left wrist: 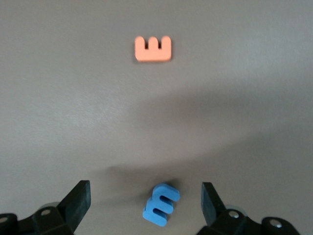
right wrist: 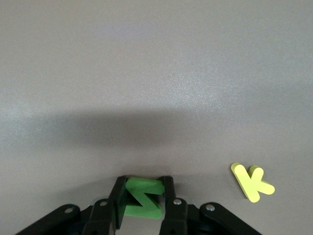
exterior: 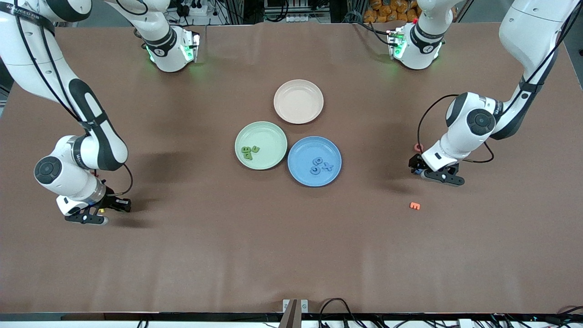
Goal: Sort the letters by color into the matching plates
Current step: 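Lift the green z toward the green plate while the left gripper lifts E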
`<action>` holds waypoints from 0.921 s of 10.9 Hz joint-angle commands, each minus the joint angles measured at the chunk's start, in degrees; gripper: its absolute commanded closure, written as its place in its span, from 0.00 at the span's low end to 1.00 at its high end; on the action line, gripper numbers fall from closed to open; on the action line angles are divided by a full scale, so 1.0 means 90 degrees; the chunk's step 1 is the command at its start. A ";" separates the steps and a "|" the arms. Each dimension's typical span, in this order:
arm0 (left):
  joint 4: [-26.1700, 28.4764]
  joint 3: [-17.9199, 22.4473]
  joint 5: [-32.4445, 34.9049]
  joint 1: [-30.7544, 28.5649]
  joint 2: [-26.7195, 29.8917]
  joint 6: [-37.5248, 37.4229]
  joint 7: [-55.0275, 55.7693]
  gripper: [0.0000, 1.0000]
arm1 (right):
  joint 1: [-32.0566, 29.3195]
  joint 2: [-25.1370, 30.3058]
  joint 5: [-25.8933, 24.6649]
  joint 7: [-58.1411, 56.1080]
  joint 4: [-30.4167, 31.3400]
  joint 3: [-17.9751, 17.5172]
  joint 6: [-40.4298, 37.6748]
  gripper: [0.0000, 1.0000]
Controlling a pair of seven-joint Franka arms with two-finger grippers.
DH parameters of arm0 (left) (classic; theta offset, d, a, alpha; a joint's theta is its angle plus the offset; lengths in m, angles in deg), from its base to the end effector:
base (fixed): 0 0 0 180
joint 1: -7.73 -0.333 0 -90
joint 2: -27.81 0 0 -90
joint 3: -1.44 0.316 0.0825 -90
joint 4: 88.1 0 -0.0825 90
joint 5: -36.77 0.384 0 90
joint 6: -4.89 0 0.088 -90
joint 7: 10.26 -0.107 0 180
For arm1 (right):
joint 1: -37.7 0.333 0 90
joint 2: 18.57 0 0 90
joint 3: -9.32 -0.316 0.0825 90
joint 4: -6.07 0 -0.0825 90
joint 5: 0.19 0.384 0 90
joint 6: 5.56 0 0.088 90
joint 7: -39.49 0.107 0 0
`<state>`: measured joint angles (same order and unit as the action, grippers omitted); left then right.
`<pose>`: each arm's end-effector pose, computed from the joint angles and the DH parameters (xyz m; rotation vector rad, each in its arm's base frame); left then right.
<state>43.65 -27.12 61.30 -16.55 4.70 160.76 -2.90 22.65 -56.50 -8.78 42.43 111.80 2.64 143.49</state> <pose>0.5292 -0.0621 0.2008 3.0979 -0.4513 0.1511 0.6443 -0.0964 0.1755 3.1158 -0.1569 0.1571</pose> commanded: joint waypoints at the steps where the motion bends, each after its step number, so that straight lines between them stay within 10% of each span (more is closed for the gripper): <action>1: 0.0156 -0.0059 0.0156 -0.0105 -0.0050 0.0112 -0.0446 0.03 | -0.0144 0.0122 -0.0130 -0.0093 0.0196 -0.0127 0.0021 0.84; 10: 0.0137 -0.0069 0.0156 -0.0212 -0.0186 0.0093 -0.1783 0.17 | 0.1114 0.1470 0.0875 0.0579 0.0166 -0.0137 -0.2098 0.83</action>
<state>44.64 -27.13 61.38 -17.04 3.18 160.79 -14.36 29.37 -45.87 -4.44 44.09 111.66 1.26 125.57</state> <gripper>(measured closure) 0.172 0.652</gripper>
